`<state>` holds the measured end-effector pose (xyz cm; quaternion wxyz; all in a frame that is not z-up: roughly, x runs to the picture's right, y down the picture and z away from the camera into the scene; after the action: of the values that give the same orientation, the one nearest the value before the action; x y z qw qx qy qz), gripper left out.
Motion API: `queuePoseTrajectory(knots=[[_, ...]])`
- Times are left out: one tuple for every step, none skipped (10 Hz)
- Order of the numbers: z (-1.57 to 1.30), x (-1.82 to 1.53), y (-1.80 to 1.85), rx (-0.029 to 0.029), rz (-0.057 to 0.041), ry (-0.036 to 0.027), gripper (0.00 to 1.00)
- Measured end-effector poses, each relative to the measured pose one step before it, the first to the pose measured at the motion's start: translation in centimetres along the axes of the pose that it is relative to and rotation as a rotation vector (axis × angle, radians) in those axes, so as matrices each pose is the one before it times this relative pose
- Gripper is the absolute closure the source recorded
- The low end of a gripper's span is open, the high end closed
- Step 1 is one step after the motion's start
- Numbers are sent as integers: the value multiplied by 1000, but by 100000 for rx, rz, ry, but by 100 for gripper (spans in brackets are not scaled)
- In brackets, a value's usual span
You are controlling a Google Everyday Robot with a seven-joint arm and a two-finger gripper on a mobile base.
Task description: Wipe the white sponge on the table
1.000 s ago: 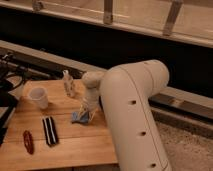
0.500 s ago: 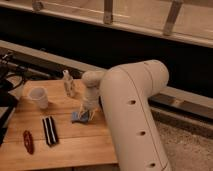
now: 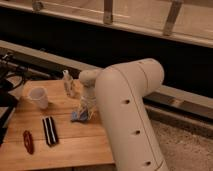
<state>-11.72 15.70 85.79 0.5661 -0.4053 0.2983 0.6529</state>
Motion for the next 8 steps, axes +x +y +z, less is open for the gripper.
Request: queuePoseTrajectory(knots=[[-725,-647,-200,-728,474,-1668,100],[-762,-432,-372,-815,503,-1412,100],[-757,-678,-573,-1446,1130,-1706,100],[-906,-1112,-699,-2179,1966,-2153,100],[-187,-711,-560,-925,1352,-426,100],[-166,-935,-650,-1479,1711,-116,100],[225,-725,-371,-1309,1214,289,100],[455,-839,-164,-1168,1088,587,100]])
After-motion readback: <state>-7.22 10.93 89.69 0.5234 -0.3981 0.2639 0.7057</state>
